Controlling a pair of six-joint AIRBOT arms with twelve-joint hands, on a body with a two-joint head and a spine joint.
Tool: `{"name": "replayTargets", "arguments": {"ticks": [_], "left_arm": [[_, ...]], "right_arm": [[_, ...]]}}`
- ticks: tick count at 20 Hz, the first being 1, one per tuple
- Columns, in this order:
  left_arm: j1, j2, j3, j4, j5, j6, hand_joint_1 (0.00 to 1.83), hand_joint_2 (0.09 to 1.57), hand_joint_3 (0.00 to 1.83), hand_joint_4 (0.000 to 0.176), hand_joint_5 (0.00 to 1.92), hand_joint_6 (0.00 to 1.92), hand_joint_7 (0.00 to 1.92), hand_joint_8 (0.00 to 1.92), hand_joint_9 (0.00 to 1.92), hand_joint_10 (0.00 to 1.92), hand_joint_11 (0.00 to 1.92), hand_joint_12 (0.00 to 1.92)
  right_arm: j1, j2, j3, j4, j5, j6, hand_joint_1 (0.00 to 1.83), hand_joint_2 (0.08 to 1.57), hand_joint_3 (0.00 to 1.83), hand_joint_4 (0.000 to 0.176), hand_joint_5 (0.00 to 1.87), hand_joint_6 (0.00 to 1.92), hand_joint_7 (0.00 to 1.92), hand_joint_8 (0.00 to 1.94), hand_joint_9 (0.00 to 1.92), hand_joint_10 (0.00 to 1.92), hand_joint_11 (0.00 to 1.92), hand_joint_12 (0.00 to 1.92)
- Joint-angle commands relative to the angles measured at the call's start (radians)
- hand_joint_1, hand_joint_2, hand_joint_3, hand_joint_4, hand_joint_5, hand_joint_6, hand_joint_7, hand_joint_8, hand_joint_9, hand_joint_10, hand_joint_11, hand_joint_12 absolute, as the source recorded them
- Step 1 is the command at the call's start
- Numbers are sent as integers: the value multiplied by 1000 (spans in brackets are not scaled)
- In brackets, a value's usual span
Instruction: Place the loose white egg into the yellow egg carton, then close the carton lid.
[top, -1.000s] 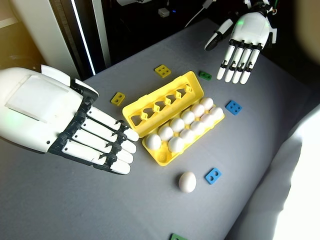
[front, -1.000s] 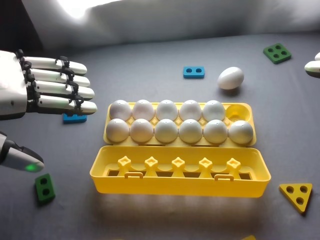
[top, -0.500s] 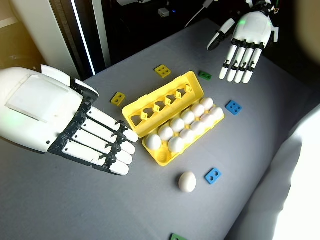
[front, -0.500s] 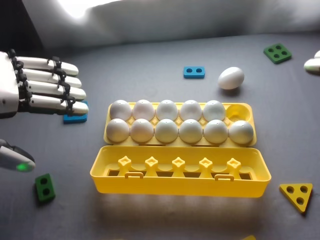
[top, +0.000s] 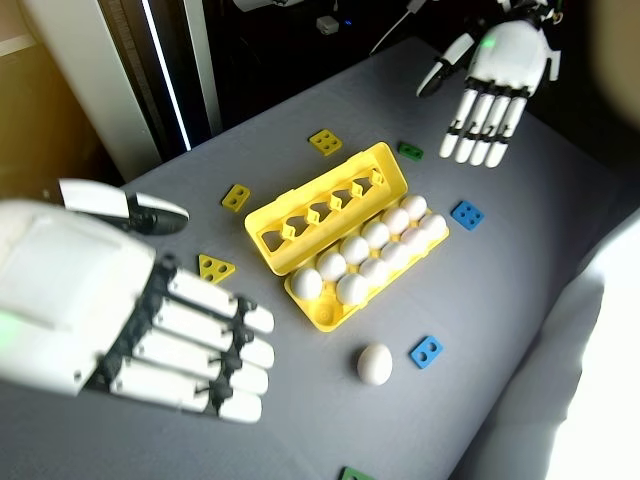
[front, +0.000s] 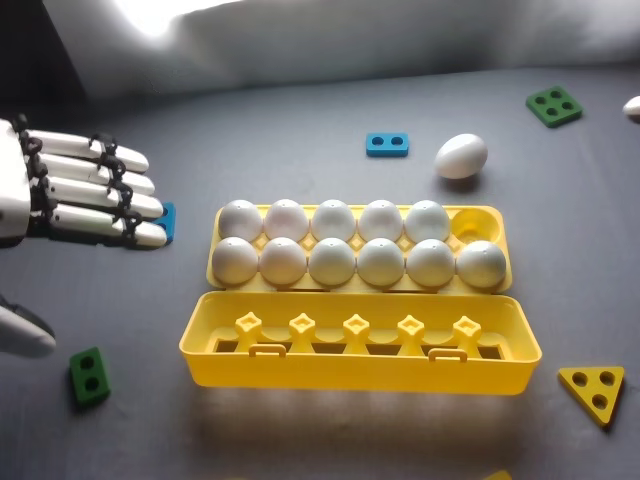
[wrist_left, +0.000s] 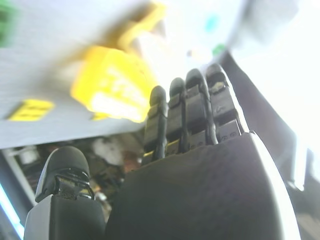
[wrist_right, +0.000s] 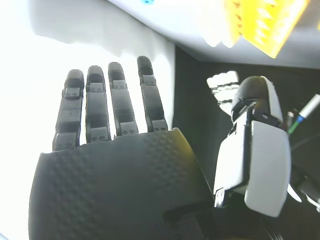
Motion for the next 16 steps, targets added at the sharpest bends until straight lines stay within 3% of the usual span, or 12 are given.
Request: {"name": "replayTargets", "arguments": {"ticks": [1,3,6,8,10,13,14,16], "left_arm": [[-7,23,6,-76,-57,-9,0,1151,9,0,161,3,144,4,114,3,11,124],[-8,23,7,-73,-58,-39,0,1150,7,0,147,0,139,1,109,1,9,124],[-26,23,5,-49,-58,-72,0,1145,3,0,161,9,144,8,117,7,25,136],[-47,20,8,3,-57,-109,0,1144,2,0,166,9,157,11,134,12,40,147],[-56,12,18,72,-57,-151,0,1142,1,0,152,1,148,5,129,7,28,146],[-17,11,37,50,-53,-151,0,1121,0,0,138,1,126,0,109,0,4,141],[0,14,39,50,-56,-151,0,1121,0,0,168,12,147,8,129,7,21,153],[43,12,53,57,-102,-151,0,1130,0,0,193,0,169,3,151,1,5,237]], "right_arm": [[16,-2,13,20,50,6,184,846,0,85,240,4,58,1,36,0,0,202],[33,-55,59,18,33,5,205,805,0,79,253,2,68,1,68,4,0,389],[52,-126,126,14,11,4,261,784,0,84,282,4,16,0,41,0,0,503],[68,-175,170,-19,4,4,275,771,0,99,297,3,0,0,4,0,0,553],[89,-213,202,-57,4,6,284,769,0,106,315,8,0,0,13,5,0,561],[129,-272,266,-214,14,124,320,787,2,108,328,2,0,0,0,0,0,455],[133,-288,284,-226,17,125,344,787,1,116,344,8,0,0,0,0,0,443],[149,-324,327,-286,29,159,413,785,0,115,388,6,0,0,0,0,0,322]]}}
